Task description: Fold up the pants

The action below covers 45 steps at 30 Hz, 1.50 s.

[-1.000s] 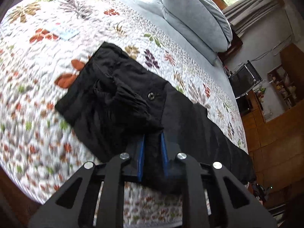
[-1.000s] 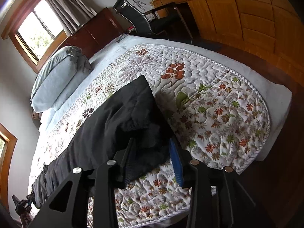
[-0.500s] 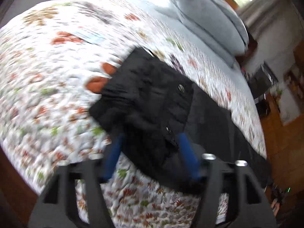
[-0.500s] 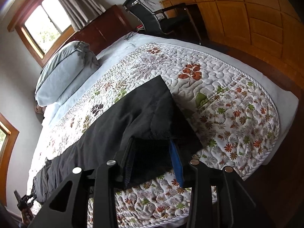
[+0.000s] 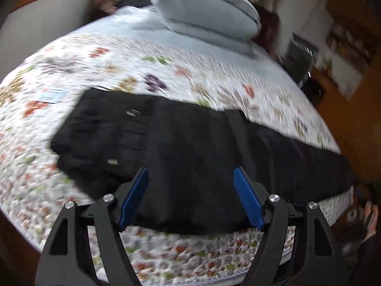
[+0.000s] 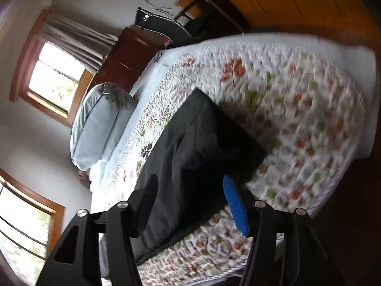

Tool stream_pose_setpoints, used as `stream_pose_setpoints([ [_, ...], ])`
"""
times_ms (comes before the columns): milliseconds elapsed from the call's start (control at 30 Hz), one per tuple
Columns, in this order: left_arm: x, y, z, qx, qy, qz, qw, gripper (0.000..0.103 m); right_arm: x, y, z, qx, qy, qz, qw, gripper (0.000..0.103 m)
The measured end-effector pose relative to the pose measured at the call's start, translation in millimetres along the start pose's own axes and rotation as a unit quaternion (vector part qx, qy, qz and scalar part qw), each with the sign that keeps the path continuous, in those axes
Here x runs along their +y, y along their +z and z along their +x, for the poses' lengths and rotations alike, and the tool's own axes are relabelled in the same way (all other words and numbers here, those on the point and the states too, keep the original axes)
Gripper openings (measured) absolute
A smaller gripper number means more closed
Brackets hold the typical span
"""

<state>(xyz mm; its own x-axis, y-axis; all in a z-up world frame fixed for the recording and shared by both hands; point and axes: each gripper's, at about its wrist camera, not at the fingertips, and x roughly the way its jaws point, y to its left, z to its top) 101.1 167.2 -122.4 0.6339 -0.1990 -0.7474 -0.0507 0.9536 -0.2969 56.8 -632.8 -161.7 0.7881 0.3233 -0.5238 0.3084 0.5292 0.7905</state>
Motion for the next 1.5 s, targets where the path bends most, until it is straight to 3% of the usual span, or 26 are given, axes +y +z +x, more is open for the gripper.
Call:
stream_pose_setpoints([
  [133,-5,-5,33,0.039,0.002,0.010,0.9992,0.074,-5,7,22,-0.001,0.022,0.028,0.999,0.062],
  [200,-2,-6,42,0.047,0.008,0.012,0.9988,0.074,-1,14,34,0.004,0.024,0.029,0.999,0.051],
  [333,6,-10,56,0.066,0.011,0.009,0.9977,0.075,15,26,57,0.032,-0.040,0.004,0.999,0.013],
  [367,5,-11,59,0.068,0.014,0.011,0.9975,0.075,22,27,57,0.030,-0.043,-0.008,0.999,0.010],
  [467,1,-13,65,0.075,0.020,0.027,0.9967,0.081,42,30,48,0.015,-0.009,-0.040,0.999,0.007],
  [533,-4,-14,67,0.078,0.029,0.040,0.9957,0.083,55,30,36,-0.003,0.053,-0.058,0.997,0.007],
  [600,-6,-14,69,0.081,0.032,0.048,0.9951,0.084,55,29,28,-0.010,0.070,-0.058,0.996,0.007],
  [800,-3,-12,70,0.088,0.028,0.045,0.9947,0.084,-7,22,54,0.031,-0.027,0.000,0.999,0.007],
  [867,-4,-12,71,0.091,0.031,0.049,0.9942,0.084,-27,18,65,0.038,-0.027,0.023,0.999,0.007],
  [1033,-7,-13,74,0.095,0.036,0.054,0.9933,0.089,-17,26,81,0.033,-0.040,-0.004,0.999,0.007],
  [1233,-10,-14,76,0.096,0.041,0.060,0.9927,0.089,-16,32,92,0.061,-0.054,-0.019,0.997,0.009],
  [1333,-10,-14,76,0.096,0.038,0.060,0.9928,0.090,-19,26,65,0.048,-0.053,-0.026,0.997,0.024],
  [1367,-10,-14,76,0.096,0.039,0.061,0.9927,0.090,-18,24,59,0.043,-0.055,-0.027,0.997,0.038],
  [1500,-11,-14,76,0.095,0.038,0.060,0.9929,0.091,-23,15,27,0.017,-0.042,0.005,0.999,0.063],
])
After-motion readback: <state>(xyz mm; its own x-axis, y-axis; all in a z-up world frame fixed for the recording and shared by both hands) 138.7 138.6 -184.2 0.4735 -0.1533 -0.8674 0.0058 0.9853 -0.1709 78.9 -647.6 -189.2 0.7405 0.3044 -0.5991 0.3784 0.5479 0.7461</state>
